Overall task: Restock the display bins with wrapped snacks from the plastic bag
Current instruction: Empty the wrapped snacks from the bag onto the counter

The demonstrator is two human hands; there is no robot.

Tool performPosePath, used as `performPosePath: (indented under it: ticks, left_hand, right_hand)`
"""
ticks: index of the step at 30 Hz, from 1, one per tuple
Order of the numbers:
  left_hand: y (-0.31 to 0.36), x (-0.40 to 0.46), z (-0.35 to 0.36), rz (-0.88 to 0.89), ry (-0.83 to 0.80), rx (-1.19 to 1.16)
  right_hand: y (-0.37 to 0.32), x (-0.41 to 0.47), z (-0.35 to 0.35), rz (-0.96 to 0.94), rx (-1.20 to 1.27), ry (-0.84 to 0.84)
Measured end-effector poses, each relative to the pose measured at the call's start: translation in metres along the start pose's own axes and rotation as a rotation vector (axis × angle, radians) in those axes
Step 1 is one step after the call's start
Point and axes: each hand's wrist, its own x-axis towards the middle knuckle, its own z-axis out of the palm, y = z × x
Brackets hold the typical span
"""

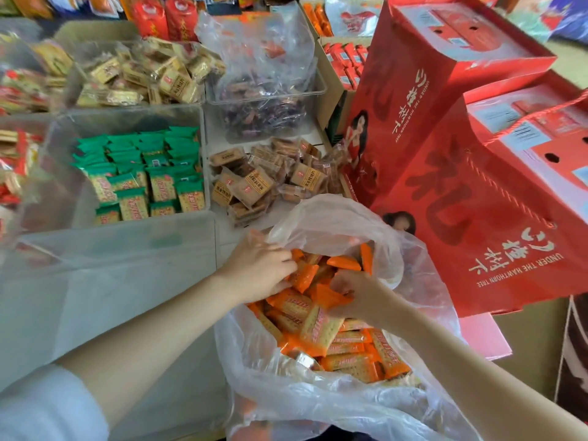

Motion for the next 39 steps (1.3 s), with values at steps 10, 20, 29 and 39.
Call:
performPosePath:
  ticks: [10, 20, 29, 39]
  left_hand:
    - [-0.007, 0.000, 0.011, -0.572, -0.314, 0.169]
    - [0.010, -0.012, 0.006, -0.447, -0.257, 0.157]
    - [-0.007, 0.023, -0.087, -0.498, 0.550, -0.832]
    - [-0.060, 0.129, -0.034, -0.355, -0.123, -0.561]
  right_hand:
    - [-0.015, 0.006, -0.028, -0.191, 0.284, 0.419]
    - [-0.001, 0.029, -0.016, -0.221, -0.511, 0.286]
    - [-0.007, 0.009, -0.045, -0.249, -0.106, 0.337]
    - [-0.022, 0.055, -0.096, -0.143, -0.018, 0.825]
